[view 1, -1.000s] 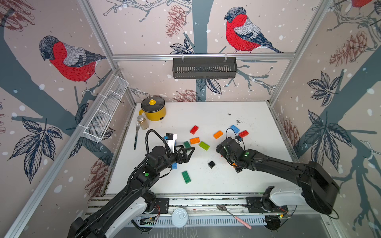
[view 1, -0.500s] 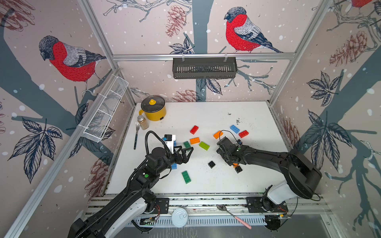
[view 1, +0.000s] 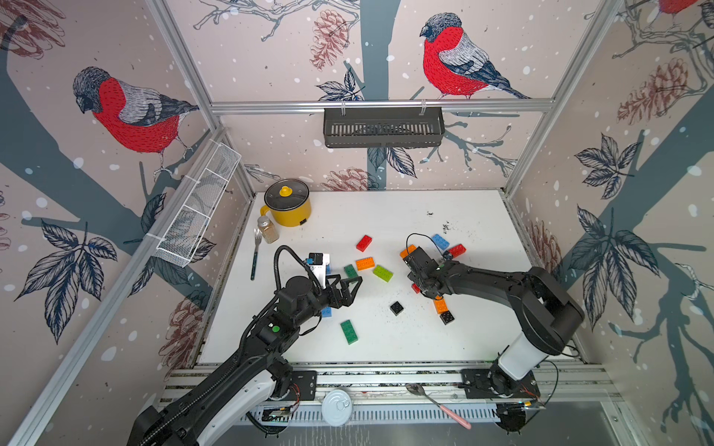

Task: Assemble a small pinwheel with lego
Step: Move the lego brick at the center of the board.

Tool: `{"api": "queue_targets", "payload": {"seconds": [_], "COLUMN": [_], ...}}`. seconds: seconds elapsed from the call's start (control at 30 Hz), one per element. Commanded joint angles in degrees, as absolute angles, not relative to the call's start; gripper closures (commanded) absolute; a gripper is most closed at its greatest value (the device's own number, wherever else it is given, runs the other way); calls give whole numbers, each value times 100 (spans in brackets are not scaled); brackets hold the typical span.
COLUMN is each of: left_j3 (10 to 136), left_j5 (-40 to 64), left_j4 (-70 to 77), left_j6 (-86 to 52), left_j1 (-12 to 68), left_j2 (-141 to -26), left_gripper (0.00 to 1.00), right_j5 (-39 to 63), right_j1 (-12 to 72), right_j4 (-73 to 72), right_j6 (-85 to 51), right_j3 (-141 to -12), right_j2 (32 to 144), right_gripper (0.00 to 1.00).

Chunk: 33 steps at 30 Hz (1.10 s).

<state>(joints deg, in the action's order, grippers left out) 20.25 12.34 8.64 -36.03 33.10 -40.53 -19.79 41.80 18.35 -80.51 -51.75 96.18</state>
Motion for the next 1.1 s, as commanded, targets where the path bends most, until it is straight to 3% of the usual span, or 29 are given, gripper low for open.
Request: {"api": "queue_targets", "payload": {"seconds": [0.0,0.37,0.57,0.93,1.07], "left_j3": [2021,2071,2074,2167,2330], "left_j5": [1128,1109,1112,1428,1598], "left_j4": [1081,1038,979,893,674], "left_j6": [-3607,-3605,-3635,-3745,-3742], "left_j1": [3313,3312,3313,3309,3313], "left_j2": [-4065,-4163,-4088,-3997,-4013], "left_gripper": [3,3,3,3,3], "right_j5": [-2318,-2362,-1923,-1627,-1569], "right_j1": [4294,4469,4563,4911,4912], "right_j4": [2209,2098,1565,1157,1067], "right_j6": [-7551,-6584,-5648,-5030,-4956], "right_j3": [-5346,-5245,-4805,-3814,-3727], "right_j2": [9766,9693,9368,8475,8433], "right_gripper": [44,70,78,76,69]}}
